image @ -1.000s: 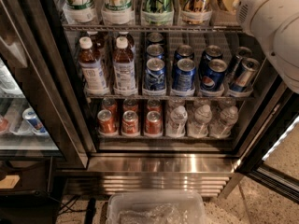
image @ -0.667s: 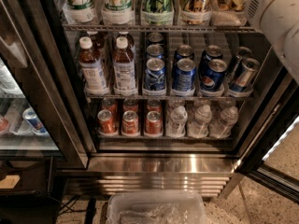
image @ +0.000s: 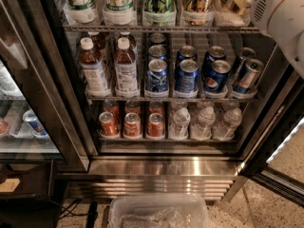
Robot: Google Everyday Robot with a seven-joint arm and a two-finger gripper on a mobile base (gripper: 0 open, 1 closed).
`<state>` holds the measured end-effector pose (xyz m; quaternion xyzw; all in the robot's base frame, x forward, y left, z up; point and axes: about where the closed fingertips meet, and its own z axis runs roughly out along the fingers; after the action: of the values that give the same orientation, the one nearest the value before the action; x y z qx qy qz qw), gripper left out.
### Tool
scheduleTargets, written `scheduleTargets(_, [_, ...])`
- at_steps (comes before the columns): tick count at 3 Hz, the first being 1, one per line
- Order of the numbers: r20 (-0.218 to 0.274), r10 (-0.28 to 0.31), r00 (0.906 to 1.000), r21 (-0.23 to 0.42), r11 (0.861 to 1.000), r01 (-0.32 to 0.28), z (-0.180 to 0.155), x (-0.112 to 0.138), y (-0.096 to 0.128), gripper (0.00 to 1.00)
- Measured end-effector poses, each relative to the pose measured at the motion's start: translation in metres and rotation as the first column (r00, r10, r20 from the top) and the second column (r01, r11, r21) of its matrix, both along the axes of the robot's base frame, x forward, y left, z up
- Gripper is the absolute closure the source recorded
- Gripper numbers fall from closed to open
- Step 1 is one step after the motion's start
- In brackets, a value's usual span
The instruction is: Pick orange can from top shelf of fridge
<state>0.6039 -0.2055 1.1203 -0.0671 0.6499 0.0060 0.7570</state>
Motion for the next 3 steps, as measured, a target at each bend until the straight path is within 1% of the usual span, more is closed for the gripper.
scheduleTargets(1, [-0.058, 0.028, 0.9979, 0.01, 1.0, -0.028, -0.002, -0.028, 0.004, 1.0])
scheduleTargets(2, [-0.146, 0.11, 0.9831, 0.083, 0.992, -0.099, 0.001, -0.059, 0.018, 1.0])
scheduleTargets(3, [-0.197, 0.157, 0.9678, 0.075, 0.987, -0.145, -0.011, -0.066, 0.031, 1.0])
